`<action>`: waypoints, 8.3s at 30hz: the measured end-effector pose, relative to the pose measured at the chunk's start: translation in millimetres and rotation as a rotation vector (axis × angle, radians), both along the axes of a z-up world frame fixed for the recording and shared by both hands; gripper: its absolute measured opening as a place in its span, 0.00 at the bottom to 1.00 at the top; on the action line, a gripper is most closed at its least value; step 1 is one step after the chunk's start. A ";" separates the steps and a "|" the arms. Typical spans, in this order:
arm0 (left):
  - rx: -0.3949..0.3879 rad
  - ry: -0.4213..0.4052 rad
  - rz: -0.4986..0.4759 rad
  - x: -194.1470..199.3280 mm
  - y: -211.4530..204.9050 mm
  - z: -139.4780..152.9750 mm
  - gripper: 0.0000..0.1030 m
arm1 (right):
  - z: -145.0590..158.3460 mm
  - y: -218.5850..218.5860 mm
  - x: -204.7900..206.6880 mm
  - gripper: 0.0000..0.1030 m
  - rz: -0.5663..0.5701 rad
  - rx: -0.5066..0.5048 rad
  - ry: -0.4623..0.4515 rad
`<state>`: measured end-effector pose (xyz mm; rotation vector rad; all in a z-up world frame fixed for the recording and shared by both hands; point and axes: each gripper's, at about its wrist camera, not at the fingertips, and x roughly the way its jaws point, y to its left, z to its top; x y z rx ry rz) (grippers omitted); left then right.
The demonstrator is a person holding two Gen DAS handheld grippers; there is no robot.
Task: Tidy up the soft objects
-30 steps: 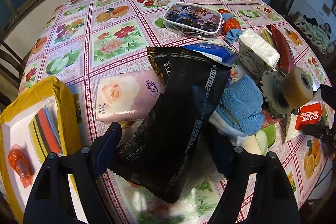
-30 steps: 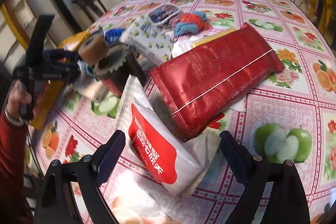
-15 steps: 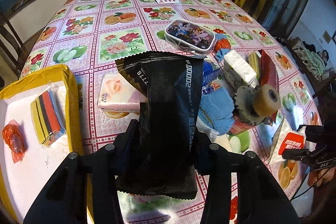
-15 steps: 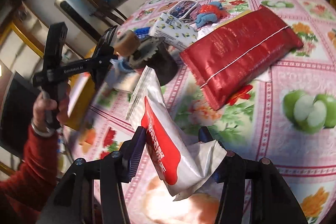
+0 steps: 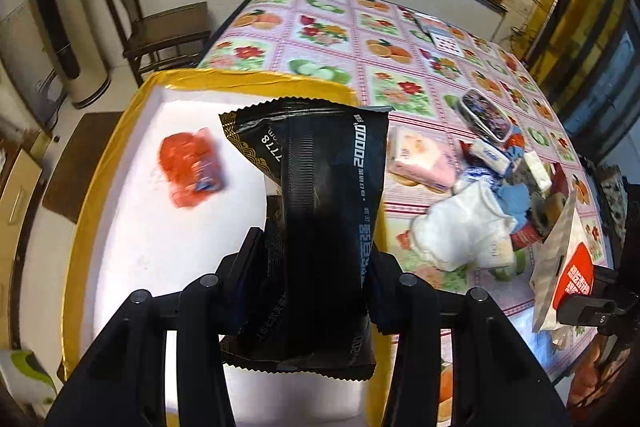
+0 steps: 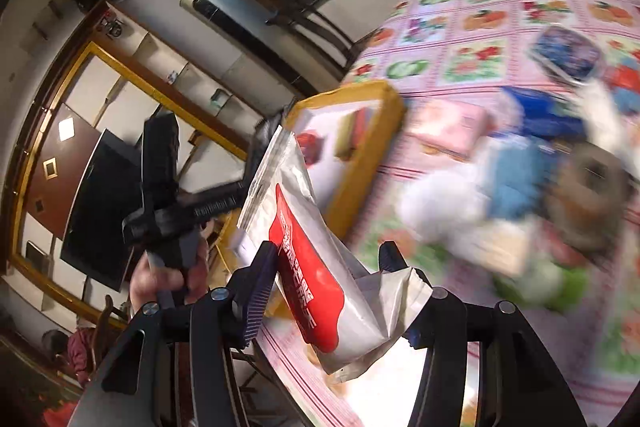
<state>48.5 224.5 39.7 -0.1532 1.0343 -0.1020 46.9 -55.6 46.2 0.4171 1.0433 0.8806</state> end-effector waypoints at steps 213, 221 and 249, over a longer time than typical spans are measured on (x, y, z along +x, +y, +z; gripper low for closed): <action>-0.188 0.142 -0.128 8.8 -136.3 -47.7 0.19 | -88.6 -179.3 -14.4 0.89 -0.385 0.125 0.324; -0.198 0.160 -0.130 10.5 -136.6 -51.4 0.19 | -86.9 -166.5 1.0 0.89 -0.343 0.142 0.250; -0.221 0.178 -0.127 13.0 -136.4 -54.8 0.20 | -44.1 -156.2 -24.6 0.22 -0.269 0.054 0.064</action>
